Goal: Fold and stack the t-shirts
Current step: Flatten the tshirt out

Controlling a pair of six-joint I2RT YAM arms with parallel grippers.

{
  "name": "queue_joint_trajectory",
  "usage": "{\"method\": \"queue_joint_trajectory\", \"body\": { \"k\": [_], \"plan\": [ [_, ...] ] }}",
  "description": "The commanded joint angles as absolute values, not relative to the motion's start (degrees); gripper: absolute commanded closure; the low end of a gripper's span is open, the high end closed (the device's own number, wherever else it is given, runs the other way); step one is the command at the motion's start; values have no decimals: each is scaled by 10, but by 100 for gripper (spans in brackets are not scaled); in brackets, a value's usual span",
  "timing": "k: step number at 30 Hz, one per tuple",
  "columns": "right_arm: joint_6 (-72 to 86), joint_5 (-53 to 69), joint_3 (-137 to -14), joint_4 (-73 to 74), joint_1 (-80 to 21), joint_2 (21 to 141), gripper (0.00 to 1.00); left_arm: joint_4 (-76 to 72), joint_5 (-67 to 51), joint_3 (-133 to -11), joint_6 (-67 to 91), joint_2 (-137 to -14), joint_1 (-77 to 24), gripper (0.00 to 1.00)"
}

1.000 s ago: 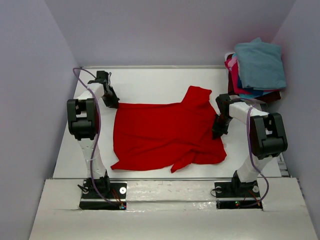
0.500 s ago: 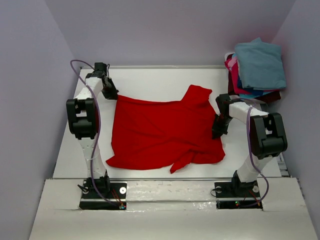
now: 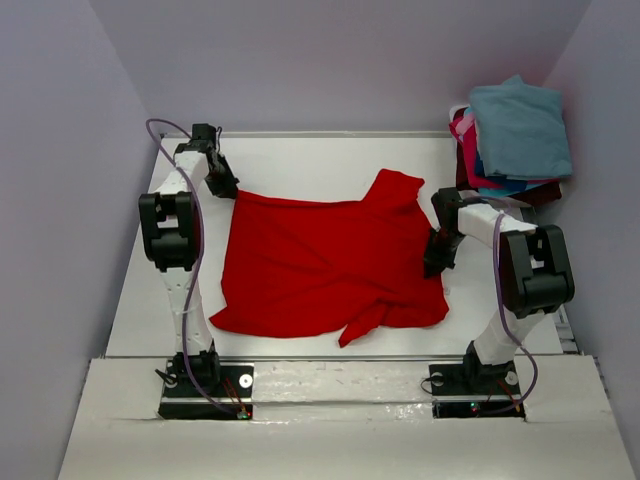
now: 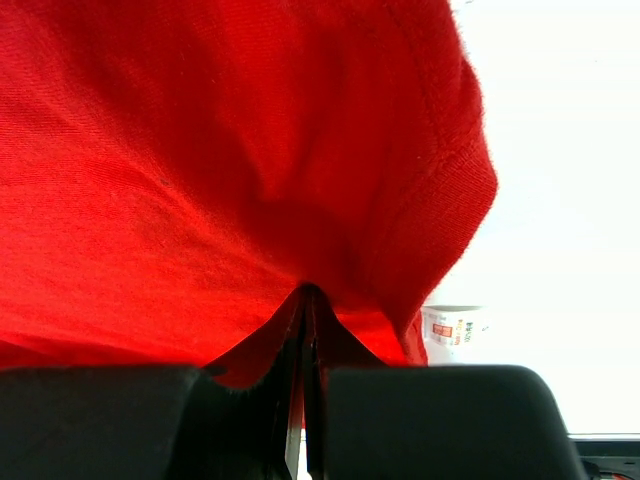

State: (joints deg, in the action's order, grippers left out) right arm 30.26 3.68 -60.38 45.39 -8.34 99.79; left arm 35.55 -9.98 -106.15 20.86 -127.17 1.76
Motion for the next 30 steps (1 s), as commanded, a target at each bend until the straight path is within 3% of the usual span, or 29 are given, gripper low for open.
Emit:
{"method": "queue_joint_trajectory", "body": {
  "k": [1,6,10,20,30],
  "plan": [
    [302,34,-620,414,-91,1016,93,366,-96,-1092,207,-1276,20,81],
    [300,27,-757,422,-91,1033,92,366,-93,-1088,205,-1277,20,81],
    [294,21,-891,449,-91,1091,81,366,-95,-1087,205,-1276,20,81],
    [292,19,-1172,536,-91,1251,72,365,-98,-1085,207,-1278,20,81],
    [281,26,-1293,548,-91,1378,73,366,-101,-1090,208,-1281,20,81]
  ]
}}
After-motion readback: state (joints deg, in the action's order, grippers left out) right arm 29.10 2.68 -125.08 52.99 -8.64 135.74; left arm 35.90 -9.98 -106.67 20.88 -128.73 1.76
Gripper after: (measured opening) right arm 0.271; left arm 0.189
